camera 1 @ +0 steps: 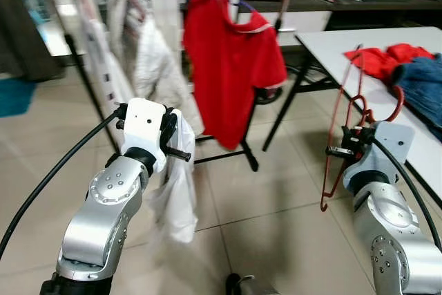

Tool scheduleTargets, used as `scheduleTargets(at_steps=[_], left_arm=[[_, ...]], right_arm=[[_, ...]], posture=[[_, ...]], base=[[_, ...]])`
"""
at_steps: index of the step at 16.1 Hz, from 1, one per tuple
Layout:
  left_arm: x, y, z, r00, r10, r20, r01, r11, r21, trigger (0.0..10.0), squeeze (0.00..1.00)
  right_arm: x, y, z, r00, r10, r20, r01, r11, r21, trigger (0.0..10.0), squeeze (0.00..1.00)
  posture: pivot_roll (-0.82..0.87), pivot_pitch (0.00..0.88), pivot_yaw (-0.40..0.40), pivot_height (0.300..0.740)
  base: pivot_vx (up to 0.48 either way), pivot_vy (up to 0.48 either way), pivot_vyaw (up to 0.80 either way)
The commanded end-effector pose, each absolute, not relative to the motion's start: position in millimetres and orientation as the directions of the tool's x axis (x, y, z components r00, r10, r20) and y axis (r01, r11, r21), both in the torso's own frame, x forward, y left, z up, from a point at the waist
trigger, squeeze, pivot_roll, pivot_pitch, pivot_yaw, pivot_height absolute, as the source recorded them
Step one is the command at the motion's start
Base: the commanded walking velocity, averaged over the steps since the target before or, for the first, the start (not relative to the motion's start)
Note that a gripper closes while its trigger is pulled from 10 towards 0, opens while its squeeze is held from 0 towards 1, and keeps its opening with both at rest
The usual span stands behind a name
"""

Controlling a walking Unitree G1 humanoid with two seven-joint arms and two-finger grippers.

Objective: Hang hanger

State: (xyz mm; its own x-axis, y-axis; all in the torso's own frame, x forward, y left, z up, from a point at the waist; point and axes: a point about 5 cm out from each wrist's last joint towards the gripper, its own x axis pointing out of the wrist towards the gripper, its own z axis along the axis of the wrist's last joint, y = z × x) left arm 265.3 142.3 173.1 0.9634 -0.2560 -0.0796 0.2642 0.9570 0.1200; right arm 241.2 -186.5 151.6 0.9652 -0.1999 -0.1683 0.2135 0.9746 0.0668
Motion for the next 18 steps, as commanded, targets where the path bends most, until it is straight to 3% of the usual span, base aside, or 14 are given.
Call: scheduleTargets(at_steps=[1,6,8,11,18], left_arm=[[266.1,138.3,177.7,0.961,-0.269,-0.055,0.274,0.953,0.126,10.0,0.0],[266.6,139.7,177.0,0.968,-0.243,-0.06,0.249,0.963,0.104,10.0,0.0],[269.3,144.8,181.6,0.987,-0.157,0.022,0.154,0.982,0.113,10.0,0.0],[268.0,143.7,180.0,0.988,-0.149,0.029,0.143,0.979,0.144,10.0,0.0],[272.1,144.0,178.0,0.99,-0.138,0.02,0.134,0.983,0.128,10.0,0.0]], right_arm=[[240.9,-187.5,154.3,0.962,-0.213,-0.168,0.226,0.972,0.064,10.0,0.0],[241.3,-189.2,156.3,0.959,-0.234,-0.162,0.256,0.957,0.135,10.0,0.0],[242.0,-191.4,156.4,0.955,-0.269,-0.121,0.282,0.953,0.11,10.0,0.0],[243.5,-192.7,160.8,0.934,-0.355,-0.038,0.357,0.931,0.07,10.0,0.0],[243.3,-188.5,160.0,0.934,-0.358,-0.012,0.358,0.933,0.035,10.0,0.0]], posture=[[0.04,0.009,-0.064,0.74],[0.04,0.008,-0.065,0.74],[0.05,0.011,-0.066,0.74],[0.05,0.014,-0.058,0.74],[0.04,0.028,-0.039,0.74]], base=[[0.0,0.0,-0.77],[0.0,0.0,-0.77],[0.0,0.0,-0.78],[0.0,0.0,-0.79],[0.0,0.0,-0.8]])
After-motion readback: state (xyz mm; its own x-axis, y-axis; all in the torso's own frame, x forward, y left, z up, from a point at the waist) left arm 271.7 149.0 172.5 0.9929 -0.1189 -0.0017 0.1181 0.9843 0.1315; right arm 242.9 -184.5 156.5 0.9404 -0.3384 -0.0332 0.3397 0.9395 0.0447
